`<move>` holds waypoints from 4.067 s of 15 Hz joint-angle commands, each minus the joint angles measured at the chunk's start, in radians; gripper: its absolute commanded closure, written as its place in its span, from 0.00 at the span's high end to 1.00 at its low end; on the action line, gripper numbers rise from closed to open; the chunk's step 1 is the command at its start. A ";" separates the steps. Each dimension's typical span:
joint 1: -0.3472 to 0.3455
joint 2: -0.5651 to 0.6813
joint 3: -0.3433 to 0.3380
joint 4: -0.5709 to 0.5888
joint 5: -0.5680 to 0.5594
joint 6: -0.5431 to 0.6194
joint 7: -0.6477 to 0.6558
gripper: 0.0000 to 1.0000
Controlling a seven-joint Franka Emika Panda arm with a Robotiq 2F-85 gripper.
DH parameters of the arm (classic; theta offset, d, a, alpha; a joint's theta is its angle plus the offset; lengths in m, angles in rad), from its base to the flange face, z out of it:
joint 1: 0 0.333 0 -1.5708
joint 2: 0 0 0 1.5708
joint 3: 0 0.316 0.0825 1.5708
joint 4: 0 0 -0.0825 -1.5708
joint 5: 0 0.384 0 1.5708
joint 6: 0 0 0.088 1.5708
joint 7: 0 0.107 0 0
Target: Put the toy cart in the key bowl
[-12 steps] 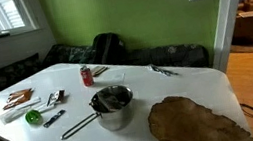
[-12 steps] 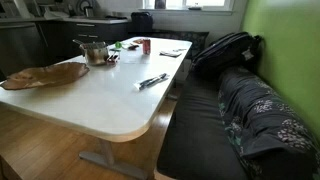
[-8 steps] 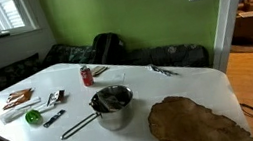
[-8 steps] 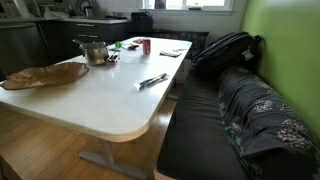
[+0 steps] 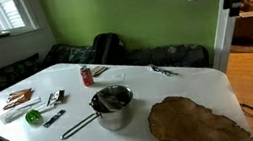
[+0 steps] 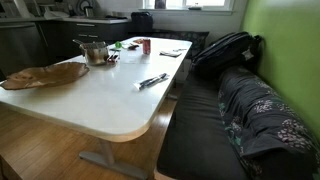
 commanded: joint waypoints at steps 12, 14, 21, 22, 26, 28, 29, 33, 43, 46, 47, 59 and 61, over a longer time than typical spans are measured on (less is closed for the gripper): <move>0.002 0.228 -0.070 -0.042 -0.200 0.340 -0.357 1.00; -0.036 0.308 -0.139 -0.056 -0.272 0.504 -0.491 1.00; -0.085 0.519 -0.262 -0.066 -0.035 0.894 -0.713 1.00; -0.055 0.570 -0.300 -0.065 0.017 0.930 -0.748 1.00; -0.017 0.630 -0.319 -0.052 0.039 0.957 -0.742 1.00; 0.094 0.709 -0.400 -0.013 0.096 1.023 -0.686 1.00; 0.083 0.786 -0.376 0.019 0.101 1.120 -0.617 1.00; 0.056 0.957 -0.156 0.180 0.426 1.293 -0.575 1.00; 0.064 1.250 -0.080 0.547 0.118 1.339 -0.120 1.00; 0.033 1.284 -0.045 0.589 0.110 1.310 -0.100 1.00; 0.040 1.299 -0.053 0.611 0.088 1.263 -0.082 1.00; -0.165 1.423 0.213 0.837 0.038 0.983 -0.212 1.00; -0.172 1.460 0.227 0.857 0.042 0.995 -0.219 1.00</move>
